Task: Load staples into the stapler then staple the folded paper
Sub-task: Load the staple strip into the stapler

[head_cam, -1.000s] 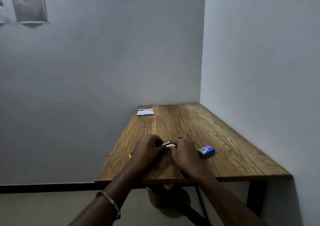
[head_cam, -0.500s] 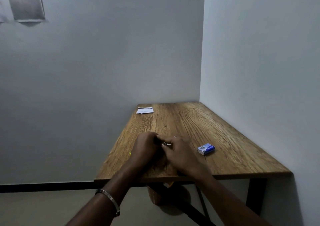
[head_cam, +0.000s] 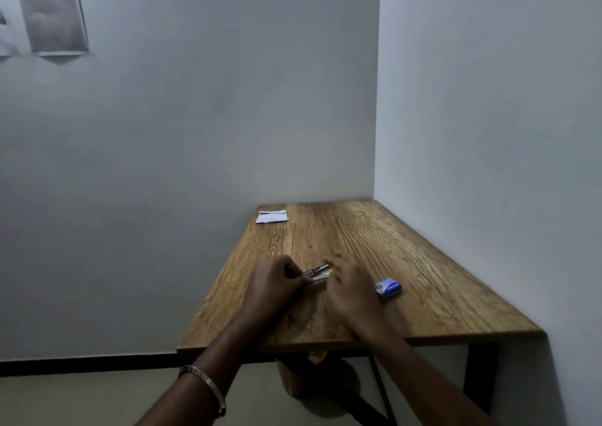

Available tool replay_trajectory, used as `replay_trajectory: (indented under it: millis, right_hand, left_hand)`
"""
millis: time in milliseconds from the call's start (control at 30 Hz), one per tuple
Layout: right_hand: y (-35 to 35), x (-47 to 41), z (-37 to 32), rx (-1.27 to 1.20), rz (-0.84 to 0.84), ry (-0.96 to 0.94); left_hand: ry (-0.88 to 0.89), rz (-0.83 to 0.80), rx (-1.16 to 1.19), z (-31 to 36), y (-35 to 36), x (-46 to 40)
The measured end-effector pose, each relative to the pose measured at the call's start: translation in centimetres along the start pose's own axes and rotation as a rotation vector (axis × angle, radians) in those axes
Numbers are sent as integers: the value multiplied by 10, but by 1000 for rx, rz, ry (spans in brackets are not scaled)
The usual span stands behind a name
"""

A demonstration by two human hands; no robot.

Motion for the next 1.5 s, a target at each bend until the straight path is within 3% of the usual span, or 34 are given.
replay_trajectory:
  millis: [167, 533, 1033, 1267, 1400, 1500]
  right_hand:
    - [26, 9, -12, 388, -146, -138]
    - [22, 3, -24, 527, -100, -266]
    - [18, -4, -19, 187, -167, -197]
    - [17, -4, -17, 148, -165, -179]
    - [-1, -9, -4, -66, -30, -32]
    - [-3, -4, 13, -305, 61, 191]
  left_hand:
    - [5, 27, -11, 1, -2, 1]
    - [58, 3, -42, 3, 1, 0]
    - [38, 31, -50, 1, -2, 0]
    - [36, 20, -37, 1, -1, 1]
    - [20, -7, -15, -1, 3, 0]
    - [16, -19, -13, -2, 4, -1]
Point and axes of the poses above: each hand's wrist, its own x-axis away from the middle knuckle, its own y-axis out of the palm, z = x × y, the point moved 9 cm from there along -x, towards the middle knuckle
